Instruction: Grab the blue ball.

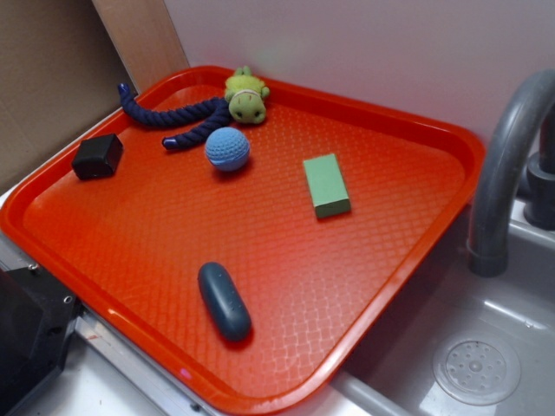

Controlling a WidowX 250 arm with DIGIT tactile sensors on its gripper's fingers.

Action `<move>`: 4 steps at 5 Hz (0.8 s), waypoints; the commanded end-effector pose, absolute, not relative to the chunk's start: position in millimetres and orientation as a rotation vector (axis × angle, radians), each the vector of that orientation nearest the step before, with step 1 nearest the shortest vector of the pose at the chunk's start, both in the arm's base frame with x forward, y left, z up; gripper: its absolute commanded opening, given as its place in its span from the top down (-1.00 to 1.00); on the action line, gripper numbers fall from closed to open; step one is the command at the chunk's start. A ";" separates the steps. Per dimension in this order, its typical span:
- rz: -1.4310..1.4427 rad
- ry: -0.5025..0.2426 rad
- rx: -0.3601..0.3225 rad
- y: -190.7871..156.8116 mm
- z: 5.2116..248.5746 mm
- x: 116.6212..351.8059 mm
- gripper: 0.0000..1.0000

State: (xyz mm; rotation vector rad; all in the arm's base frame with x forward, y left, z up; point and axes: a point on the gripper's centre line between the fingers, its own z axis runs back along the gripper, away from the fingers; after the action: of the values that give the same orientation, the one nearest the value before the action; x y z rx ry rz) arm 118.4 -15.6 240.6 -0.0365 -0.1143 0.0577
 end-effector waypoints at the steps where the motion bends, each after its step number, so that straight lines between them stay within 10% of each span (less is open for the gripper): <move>1: 0.559 -0.211 -0.238 23.3 146.6 213.2 -1.00; 4: 0.583 -0.265 -0.246 28.0 114.2 229.9 -1.00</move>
State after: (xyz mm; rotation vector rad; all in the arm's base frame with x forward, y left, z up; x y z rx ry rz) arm 226.3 17.3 106.8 -0.2473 -0.2335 0.5682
